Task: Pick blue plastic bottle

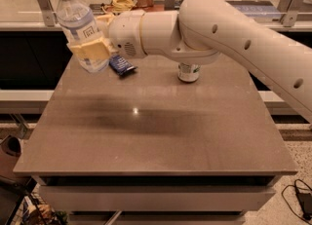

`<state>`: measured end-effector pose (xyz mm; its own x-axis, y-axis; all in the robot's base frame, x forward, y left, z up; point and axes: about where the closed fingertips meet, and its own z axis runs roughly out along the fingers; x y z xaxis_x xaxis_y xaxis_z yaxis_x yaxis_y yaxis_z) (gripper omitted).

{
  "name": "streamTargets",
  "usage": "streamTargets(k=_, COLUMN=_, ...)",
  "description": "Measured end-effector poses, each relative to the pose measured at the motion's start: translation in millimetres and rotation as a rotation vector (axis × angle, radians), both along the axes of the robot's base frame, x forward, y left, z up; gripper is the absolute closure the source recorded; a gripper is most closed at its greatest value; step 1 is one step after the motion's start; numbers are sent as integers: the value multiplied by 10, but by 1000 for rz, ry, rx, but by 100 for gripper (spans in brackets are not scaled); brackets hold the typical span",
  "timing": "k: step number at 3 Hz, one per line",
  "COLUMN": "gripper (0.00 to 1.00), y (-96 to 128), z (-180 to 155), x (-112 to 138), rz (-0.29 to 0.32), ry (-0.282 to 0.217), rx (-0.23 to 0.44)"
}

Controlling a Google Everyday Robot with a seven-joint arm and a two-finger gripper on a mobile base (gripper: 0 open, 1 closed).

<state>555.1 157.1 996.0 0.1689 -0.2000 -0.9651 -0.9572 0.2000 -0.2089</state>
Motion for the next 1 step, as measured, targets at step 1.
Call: streamTargets(k=1, gripper=100, y=-2, z=9, x=3, rz=-1, ry=-2, rx=0)
